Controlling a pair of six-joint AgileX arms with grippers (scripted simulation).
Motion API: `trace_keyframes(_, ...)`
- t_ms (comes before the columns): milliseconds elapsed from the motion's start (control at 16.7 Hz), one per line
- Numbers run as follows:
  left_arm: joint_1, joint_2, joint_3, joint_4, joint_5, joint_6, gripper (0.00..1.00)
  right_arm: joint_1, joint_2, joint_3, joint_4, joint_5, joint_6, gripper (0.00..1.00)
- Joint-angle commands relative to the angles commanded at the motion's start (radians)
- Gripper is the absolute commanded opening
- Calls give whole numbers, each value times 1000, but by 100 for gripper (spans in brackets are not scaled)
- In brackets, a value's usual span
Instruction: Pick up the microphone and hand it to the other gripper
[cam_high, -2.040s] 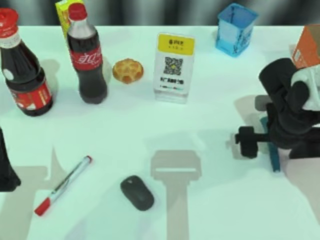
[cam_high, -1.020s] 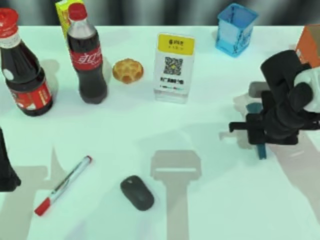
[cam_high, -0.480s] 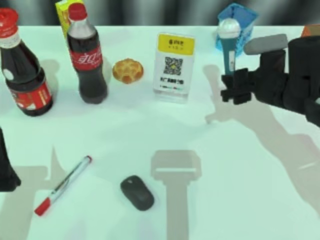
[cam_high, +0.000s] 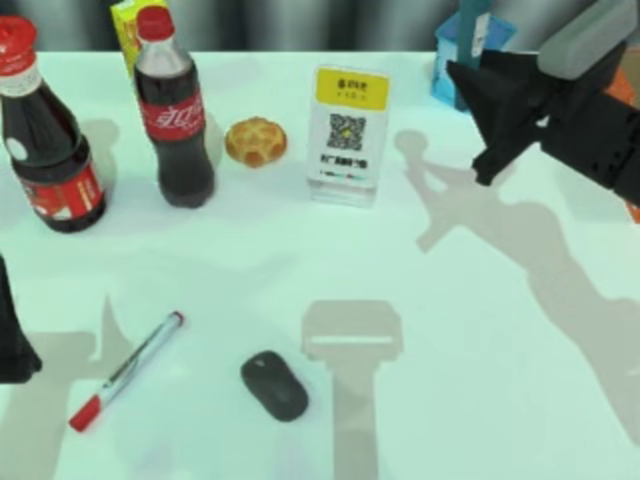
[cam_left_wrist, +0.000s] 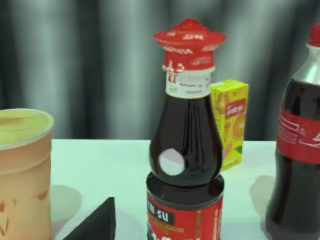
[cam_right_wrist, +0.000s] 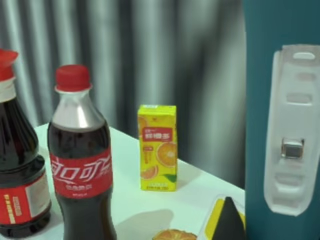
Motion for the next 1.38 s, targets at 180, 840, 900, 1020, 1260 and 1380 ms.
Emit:
trace_keyframes(180, 0, 0, 0, 0, 0, 0, 100, 0, -8, -4, 12, -7, -5, 0)
trace_keyframes(840, 0, 0, 0, 0, 0, 0, 100, 268, -16, 0, 95, 252, 10, 0)
trace_keyframes(900, 0, 0, 0, 0, 0, 0, 100, 298, -20, -1, 105, 281, 12, 0)
trace_keyframes(1020, 0, 0, 0, 0, 0, 0, 100, 326, -26, 0, 115, 310, 13, 0)
trace_keyframes(1260, 0, 0, 0, 0, 0, 0, 100, 324, -22, 0, 114, 307, 14, 0)
trace_keyframes(1380, 0, 0, 0, 0, 0, 0, 100, 327, -26, 0, 116, 310, 13, 0)
